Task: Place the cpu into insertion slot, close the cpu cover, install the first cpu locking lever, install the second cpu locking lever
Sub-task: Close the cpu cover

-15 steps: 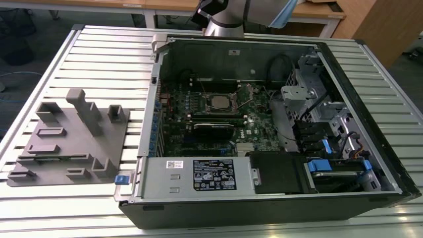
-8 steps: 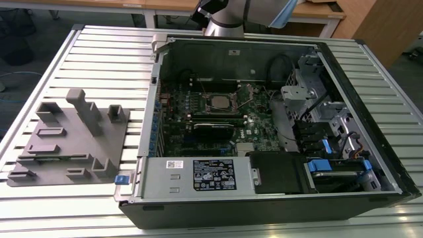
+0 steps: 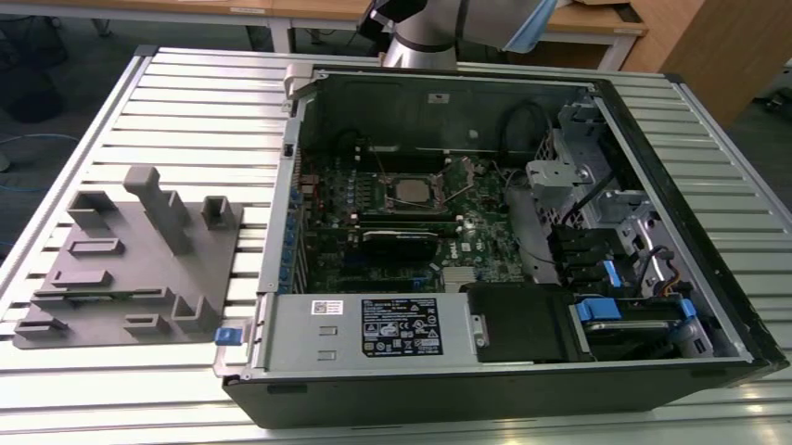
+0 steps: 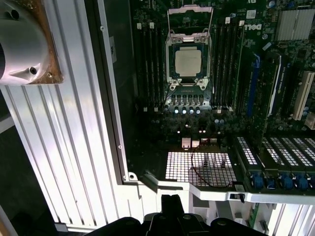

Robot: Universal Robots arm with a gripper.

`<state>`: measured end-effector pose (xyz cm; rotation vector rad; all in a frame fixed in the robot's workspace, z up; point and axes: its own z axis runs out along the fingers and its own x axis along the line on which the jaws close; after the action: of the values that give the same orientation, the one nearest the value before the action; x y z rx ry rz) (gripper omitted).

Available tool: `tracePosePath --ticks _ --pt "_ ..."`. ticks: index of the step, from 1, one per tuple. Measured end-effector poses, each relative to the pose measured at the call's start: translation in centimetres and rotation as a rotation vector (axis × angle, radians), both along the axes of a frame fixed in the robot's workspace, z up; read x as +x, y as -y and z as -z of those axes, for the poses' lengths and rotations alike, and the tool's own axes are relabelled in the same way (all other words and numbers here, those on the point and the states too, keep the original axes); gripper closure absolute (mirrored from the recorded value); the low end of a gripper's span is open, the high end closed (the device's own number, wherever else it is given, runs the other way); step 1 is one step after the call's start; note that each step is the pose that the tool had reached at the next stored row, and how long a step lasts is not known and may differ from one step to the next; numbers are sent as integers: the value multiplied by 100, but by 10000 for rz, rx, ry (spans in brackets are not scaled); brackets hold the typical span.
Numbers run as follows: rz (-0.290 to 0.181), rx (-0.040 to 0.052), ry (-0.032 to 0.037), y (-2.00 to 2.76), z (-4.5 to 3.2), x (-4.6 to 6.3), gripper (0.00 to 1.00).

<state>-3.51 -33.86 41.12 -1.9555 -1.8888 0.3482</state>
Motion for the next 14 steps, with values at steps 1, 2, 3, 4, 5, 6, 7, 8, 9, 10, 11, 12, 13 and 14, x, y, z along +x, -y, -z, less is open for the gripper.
tracePosePath --ticks 1,2,3,4,5,6,7,8,9,10,11,12,13,14 --pt "0 1 0 0 -4 0 89" --pt "0 0 0 0 -8 0 89" --pt "0 1 0 0 -12 0 89" --pt "0 1 0 0 -16 0 89" --pt "0 1 0 0 -20 0 89" --pt "0 1 0 0 -23 0 89" --pt "0 1 0 0 -27 0 89" --pt "0 0 0 0 -31 0 89" --pt "0 0 1 0 -35 0 89" --pt "0 0 0 0 -39 0 89" --pt "0 0 0 0 -43 0 89" --pt "0 1 0 0 -47 0 89" --pt "0 0 0 0 -51 0 89" --pt "0 1 0 0 -55 0 89"
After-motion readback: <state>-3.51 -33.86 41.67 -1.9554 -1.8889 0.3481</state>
